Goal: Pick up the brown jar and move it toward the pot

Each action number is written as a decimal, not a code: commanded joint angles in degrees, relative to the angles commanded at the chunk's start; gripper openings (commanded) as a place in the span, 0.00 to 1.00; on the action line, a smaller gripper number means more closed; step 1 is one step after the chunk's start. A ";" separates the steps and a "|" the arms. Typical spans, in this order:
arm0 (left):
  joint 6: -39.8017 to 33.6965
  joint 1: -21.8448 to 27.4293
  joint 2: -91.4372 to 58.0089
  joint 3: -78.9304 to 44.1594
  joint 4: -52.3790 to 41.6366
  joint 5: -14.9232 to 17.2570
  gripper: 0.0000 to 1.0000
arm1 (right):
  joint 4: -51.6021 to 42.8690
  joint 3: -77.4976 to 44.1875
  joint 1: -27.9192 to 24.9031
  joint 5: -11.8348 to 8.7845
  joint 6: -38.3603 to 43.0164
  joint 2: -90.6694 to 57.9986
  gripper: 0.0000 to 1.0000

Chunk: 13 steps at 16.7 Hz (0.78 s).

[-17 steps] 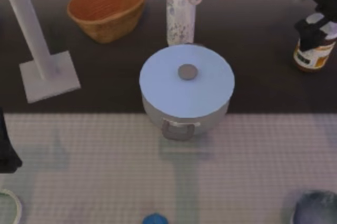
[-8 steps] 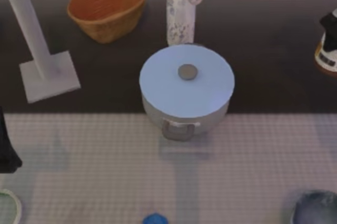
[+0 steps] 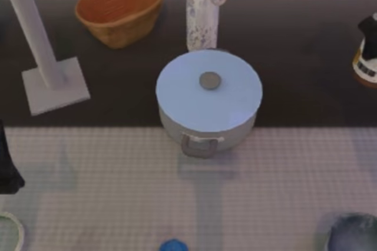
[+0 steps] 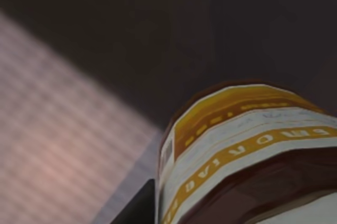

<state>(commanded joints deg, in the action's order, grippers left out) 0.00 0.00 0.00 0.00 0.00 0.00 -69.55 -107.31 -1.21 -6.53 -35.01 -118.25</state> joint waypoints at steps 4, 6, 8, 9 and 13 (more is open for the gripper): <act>0.00 0.00 0.00 0.00 0.00 0.00 1.00 | 2.25 2.21 -3.01 1.79 8.76 -0.08 0.00; 0.00 0.00 0.00 0.00 0.00 0.00 1.00 | 4.15 4.19 -5.22 3.26 16.79 0.09 0.00; 0.00 0.00 0.00 0.00 0.00 0.00 1.00 | 6.34 6.47 -7.76 4.90 26.67 0.40 0.00; 0.00 0.00 0.00 0.00 0.00 0.00 1.00 | 7.48 7.66 -9.08 5.74 31.72 0.59 0.00; 0.00 0.00 0.00 0.00 0.00 0.00 1.00 | 11.66 12.13 -13.85 8.72 47.00 1.49 0.00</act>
<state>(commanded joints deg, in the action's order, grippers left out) 0.00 0.00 0.00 0.00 0.00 0.00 -57.89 -95.18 -15.06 2.19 11.99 -116.76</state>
